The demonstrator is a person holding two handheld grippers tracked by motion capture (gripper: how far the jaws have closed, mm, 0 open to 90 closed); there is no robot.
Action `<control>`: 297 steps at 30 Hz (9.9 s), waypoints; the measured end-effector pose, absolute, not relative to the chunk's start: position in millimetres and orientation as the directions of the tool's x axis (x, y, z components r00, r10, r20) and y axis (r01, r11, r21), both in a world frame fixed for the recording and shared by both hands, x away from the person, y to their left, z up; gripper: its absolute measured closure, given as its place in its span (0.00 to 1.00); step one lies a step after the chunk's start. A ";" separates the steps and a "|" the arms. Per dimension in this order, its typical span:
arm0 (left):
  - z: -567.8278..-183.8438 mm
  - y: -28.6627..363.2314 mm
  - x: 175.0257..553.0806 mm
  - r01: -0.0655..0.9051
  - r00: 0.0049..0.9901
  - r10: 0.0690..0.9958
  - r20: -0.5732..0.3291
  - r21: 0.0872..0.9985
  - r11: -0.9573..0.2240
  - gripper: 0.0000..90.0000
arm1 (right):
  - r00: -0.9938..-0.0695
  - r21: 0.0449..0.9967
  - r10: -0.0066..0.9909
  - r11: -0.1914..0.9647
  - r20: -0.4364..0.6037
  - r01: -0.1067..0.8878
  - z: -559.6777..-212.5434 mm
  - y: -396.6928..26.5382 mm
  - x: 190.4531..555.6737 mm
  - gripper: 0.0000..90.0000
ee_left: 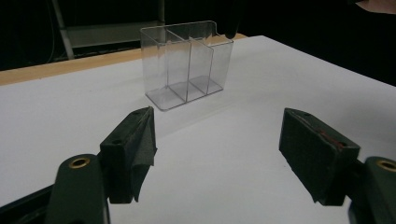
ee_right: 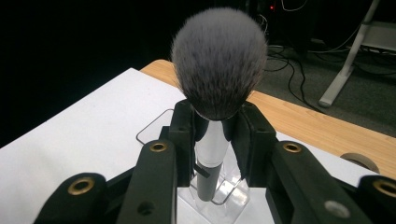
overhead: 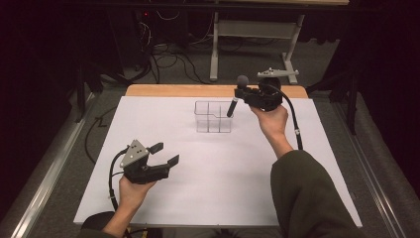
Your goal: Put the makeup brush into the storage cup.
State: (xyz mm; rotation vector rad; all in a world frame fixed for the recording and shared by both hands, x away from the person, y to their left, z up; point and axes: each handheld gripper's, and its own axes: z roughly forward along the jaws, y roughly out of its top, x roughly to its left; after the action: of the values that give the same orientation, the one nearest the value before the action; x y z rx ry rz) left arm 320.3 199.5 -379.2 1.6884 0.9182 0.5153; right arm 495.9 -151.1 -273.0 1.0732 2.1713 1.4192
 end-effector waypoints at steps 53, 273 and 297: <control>-379.0 199.8 320.5 0.318 0.608 0.786 -0.114 0.942 -0.110 0.31 | -0.638 0.838 0.762 0.273 0.112 0.472 -306.3 -125.0 516.4 0.81; -379.4 201.7 321.7 0.313 0.588 0.800 -0.116 0.945 -0.093 0.29 | -0.684 0.939 0.714 0.116 0.147 0.323 -317.9 -272.9 362.0 0.40; -379.2 201.6 321.3 0.313 0.591 0.799 -0.110 0.944 -0.101 0.29 | -0.679 0.939 0.716 0.097 0.164 0.330 -335.2 -279.1 347.6 0.39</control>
State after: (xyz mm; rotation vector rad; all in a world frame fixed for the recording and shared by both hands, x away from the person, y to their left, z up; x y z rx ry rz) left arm 321.3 201.6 -379.2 1.6794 0.9328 0.5316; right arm 347.6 -279.1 -335.2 1.0301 2.0466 1.6070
